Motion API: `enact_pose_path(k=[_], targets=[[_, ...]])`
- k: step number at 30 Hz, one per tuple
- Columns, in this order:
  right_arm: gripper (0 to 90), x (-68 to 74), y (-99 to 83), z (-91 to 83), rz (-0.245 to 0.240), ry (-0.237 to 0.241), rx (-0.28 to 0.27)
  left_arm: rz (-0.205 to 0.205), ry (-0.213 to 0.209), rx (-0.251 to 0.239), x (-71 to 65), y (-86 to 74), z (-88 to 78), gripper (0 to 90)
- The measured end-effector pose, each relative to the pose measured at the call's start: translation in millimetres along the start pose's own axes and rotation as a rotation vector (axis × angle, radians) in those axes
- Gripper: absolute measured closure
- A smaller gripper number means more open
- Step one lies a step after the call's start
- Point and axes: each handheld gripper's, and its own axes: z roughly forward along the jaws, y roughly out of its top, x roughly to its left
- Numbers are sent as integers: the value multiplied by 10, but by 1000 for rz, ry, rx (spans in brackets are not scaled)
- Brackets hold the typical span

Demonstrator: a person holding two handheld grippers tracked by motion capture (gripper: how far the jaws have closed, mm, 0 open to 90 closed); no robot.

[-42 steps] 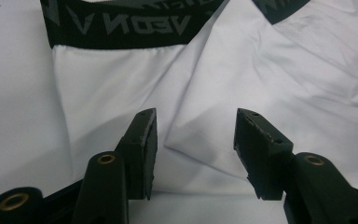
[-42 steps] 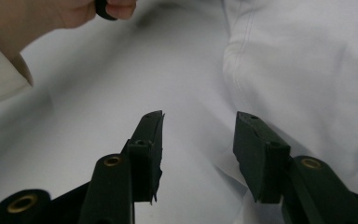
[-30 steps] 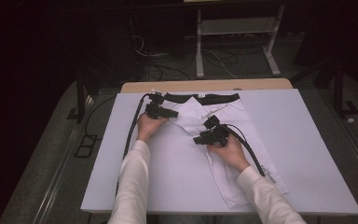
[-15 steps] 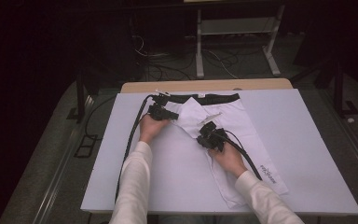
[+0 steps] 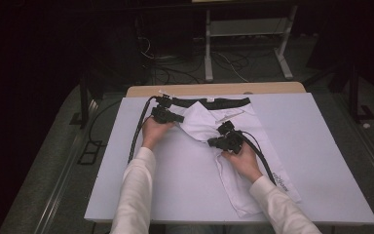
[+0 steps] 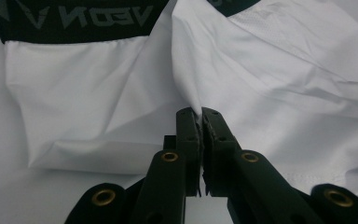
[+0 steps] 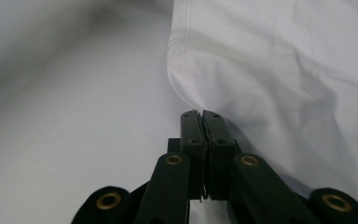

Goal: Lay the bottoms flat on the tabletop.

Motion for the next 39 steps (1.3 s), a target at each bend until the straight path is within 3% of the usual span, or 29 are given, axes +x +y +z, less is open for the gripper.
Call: enact_pose_path(k=[9, 14, 17, 21, 28, 33, 39], targets=[[870, 52, 28, -151, 18, 86, -31, 17, 10, -10, -89, 30, -217, 854], [870, 120, 40, -190, 10, 121, -29, 15, 17, -2, -111, -28, -345, 855], [870, 157, 37, -187, 5, 144, -14, 9, 26, 8, -100, -114, -404, 855], [870, 234, 4, -126, -12, 171, 22, -30, 24, 2, -88, -313, -429, 855], [870, 419, -102, -25, -48, 216, 78, -35, 42, 35, -90, -612, -553, 854], [870, 595, -180, 6, -95, 240, 111, -11, 51, 50, -174, -748, -683, 855], [870, 741, -300, -2, -105, 276, 132, 61, 77, 75, -338, -864, -830, 854]])
